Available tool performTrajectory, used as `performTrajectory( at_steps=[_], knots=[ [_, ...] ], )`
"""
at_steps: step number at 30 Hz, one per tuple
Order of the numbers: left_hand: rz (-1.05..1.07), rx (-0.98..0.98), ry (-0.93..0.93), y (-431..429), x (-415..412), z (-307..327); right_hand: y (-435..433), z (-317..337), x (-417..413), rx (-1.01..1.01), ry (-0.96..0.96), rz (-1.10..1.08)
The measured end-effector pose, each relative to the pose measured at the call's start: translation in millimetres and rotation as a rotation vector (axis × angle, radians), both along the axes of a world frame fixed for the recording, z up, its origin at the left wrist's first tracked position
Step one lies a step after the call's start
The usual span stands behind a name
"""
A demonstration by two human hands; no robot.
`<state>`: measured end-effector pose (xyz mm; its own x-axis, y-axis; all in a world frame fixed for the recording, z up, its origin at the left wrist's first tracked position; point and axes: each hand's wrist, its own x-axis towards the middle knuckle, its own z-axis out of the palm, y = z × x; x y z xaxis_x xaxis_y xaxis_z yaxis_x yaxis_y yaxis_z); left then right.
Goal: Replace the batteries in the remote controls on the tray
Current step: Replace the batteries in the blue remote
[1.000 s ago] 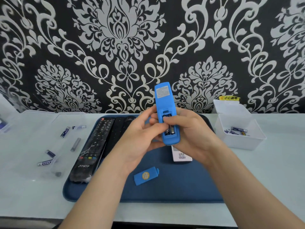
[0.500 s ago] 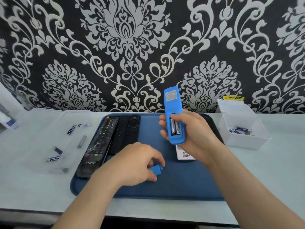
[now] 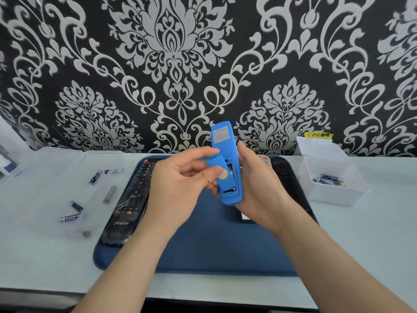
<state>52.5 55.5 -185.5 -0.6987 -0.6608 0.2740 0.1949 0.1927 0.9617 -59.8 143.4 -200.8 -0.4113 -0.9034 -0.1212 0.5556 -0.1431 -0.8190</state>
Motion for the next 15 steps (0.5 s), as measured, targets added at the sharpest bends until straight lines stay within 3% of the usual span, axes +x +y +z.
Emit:
performTrajectory(
  at_steps=[8, 15],
  knots=[
    [-0.017, -0.108, -0.034, 1, -5, -5, 2, 0, -1, 0.000, -0.016, -0.032],
    [0.092, -0.483, -0.039, -5, -10, -20, 1, 0, 5, 0.030, -0.075, -0.140]
  ],
)
